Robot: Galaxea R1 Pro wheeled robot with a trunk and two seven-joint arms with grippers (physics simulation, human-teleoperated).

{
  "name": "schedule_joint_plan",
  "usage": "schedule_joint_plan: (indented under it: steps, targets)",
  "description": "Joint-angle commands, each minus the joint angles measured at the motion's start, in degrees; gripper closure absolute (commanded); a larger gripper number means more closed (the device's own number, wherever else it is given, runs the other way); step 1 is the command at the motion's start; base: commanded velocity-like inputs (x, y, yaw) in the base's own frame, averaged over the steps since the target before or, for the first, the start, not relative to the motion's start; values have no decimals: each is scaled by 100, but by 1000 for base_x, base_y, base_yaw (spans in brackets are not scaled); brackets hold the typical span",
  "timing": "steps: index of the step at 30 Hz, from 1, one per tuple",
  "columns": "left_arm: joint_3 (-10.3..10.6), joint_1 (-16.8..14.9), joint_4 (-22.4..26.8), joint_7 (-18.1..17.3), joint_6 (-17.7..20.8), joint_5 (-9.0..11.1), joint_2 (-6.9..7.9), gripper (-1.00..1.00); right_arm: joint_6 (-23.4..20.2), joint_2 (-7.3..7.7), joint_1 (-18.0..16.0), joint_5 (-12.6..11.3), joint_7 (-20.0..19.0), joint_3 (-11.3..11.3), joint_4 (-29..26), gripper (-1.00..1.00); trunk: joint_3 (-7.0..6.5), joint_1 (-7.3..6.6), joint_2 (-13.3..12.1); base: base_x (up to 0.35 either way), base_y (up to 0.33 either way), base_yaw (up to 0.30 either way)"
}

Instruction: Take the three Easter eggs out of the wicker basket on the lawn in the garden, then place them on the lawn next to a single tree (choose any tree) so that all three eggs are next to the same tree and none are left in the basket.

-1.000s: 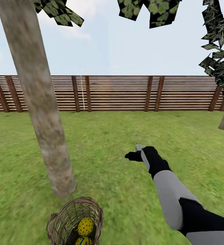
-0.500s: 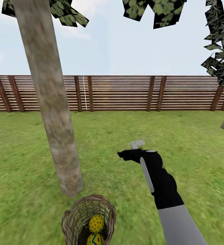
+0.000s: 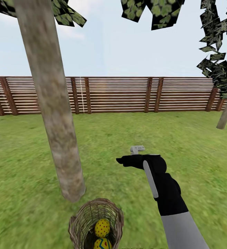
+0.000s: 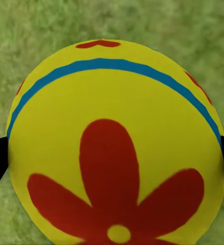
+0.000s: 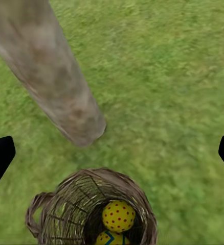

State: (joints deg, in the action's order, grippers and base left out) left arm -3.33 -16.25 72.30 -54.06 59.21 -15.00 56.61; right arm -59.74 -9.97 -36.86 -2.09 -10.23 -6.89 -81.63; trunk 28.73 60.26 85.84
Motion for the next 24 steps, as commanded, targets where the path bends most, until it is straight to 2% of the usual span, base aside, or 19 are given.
schedule_joint_plan:
  steps: [1,14,24]
  targets:
    - [-10,-1,3,-61,21,-55,-1,100,-26,-3,-6,-28,7,5,-2,-100,7,0,4,-46,293,-296]
    - [-10,-1,-37,-61,-50,-59,-1,100,-26,-3,-6,-37,7,3,-2,-100,7,0,4,-129,293,-286]
    - [-10,-1,-55,-63,-147,-64,-1,100,-26,-3,-6,-37,8,-5,-9,-100,7,0,4,-186,288,-36]
